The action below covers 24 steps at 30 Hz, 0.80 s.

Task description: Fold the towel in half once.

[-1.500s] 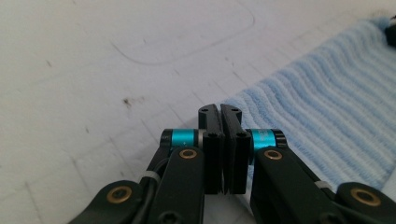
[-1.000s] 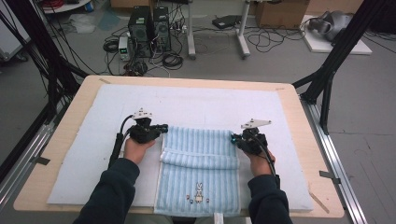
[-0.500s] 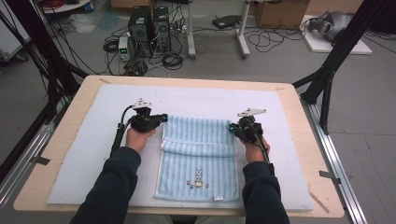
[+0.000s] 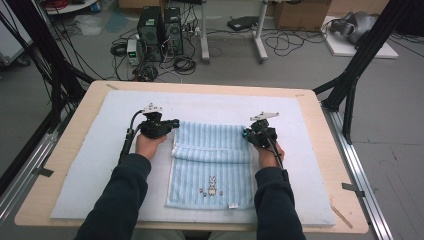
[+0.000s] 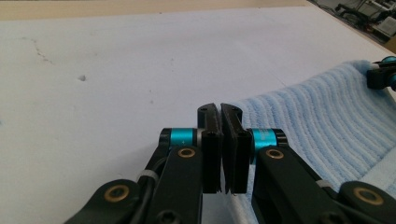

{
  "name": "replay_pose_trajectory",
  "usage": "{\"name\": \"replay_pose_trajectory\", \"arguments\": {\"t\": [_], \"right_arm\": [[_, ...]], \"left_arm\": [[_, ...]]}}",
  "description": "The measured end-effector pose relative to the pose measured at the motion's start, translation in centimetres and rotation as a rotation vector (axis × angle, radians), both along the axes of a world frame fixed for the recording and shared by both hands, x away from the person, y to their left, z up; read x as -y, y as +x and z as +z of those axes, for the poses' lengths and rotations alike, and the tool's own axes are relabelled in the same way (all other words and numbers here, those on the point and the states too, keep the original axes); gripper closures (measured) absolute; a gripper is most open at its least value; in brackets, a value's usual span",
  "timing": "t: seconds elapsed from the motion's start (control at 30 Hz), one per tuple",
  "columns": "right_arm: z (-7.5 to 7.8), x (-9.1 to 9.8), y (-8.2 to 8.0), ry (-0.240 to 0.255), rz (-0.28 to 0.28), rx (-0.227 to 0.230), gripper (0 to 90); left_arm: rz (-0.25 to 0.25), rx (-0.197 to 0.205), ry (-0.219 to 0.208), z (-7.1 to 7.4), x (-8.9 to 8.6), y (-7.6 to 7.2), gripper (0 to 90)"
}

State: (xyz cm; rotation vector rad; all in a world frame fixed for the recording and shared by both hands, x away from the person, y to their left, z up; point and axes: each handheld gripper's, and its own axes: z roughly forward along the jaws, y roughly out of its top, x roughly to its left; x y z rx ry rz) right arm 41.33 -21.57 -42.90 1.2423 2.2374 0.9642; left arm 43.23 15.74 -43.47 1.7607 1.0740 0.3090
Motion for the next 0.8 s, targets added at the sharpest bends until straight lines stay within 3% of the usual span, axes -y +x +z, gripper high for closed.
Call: {"name": "replay_pose_trajectory", "arguments": {"t": [0.07,0.2,0.3,0.43,0.57,0.67,0.8], "right_arm": [[0.1,-0.1,0.0,-0.003,-0.014,0.009,68.6],[0.4,0.4,-0.2,0.035,-0.03,0.007,56.6],[0.9,0.7,-0.6,0.066,-0.04,0.011,52.1],[1.9,0.9,-1.4,0.12,0.01,0.026,51.1],[2.5,0.9,-2.5,0.136,0.069,0.019,53.2],[2.6,0.9,-3.4,0.125,0.104,0.023,55.0],[2.2,0.8,-4.2,0.117,0.139,0.01,55.4]], "left_arm": [[0.008,-0.013,-0.015,0.0,-0.1,0.0,76.8],[0.004,-0.031,-0.045,0.5,-0.3,-0.4,58.4],[-0.033,-0.021,-0.051,1.0,-0.1,-0.9,55.1],[-0.078,-0.012,-0.072,1.2,0.1,-2.1,50.5],[-0.122,-0.027,-0.08,0.5,0.1,-3.5,43.5],[-0.162,-0.038,-0.065,0.2,0.0,-4.4,46.0],[-0.153,-0.043,-0.036,0.0,-0.2,-5.0,50.3]]}}
